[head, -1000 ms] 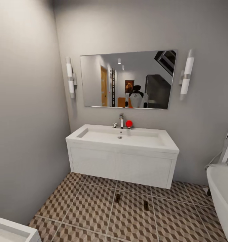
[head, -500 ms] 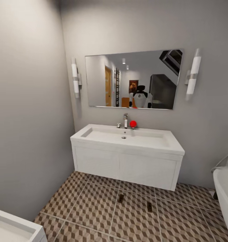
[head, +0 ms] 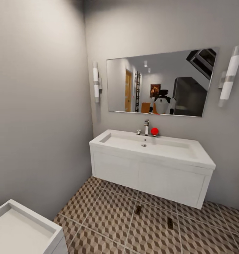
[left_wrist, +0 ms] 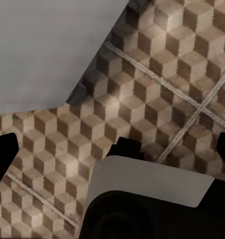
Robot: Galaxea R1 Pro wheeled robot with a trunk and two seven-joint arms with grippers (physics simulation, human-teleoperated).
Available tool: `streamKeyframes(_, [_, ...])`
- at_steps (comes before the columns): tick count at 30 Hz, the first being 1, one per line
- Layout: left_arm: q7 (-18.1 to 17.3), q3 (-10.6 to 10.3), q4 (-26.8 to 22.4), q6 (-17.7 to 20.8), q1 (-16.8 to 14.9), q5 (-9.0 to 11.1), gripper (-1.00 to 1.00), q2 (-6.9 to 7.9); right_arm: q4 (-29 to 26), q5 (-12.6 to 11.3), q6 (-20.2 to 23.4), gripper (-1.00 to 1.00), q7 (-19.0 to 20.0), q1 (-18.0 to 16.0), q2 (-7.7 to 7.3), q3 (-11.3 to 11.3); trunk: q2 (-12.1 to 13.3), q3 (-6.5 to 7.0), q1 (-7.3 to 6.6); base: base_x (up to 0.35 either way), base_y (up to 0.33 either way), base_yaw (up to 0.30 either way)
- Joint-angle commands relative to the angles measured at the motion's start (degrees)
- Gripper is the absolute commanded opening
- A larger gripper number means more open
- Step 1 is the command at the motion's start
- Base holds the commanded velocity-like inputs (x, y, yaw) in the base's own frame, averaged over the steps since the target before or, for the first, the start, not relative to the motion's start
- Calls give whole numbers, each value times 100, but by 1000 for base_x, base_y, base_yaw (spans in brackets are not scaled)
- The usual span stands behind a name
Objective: Take the four mousetraps from the cabinet in the bathroom and place them on the bathroom floor. Make sure all four end up on the same floor surface, and ensure that at least two of them are either under or directly next to the same bathroom sink.
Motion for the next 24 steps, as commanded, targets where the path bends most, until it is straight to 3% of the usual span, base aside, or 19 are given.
streamKeyframes(1, [5,12,5,-29,-5,42,100,0,14,-27,-10,100,-8,-7,2,26,-4,-6,0,0,0,281])
streamKeyframes(24, [5,-4,4,-29,-5,53,100,6,13,-31,-7,100,-10,-7,-8,19,-4,-6,0,0,0,282])
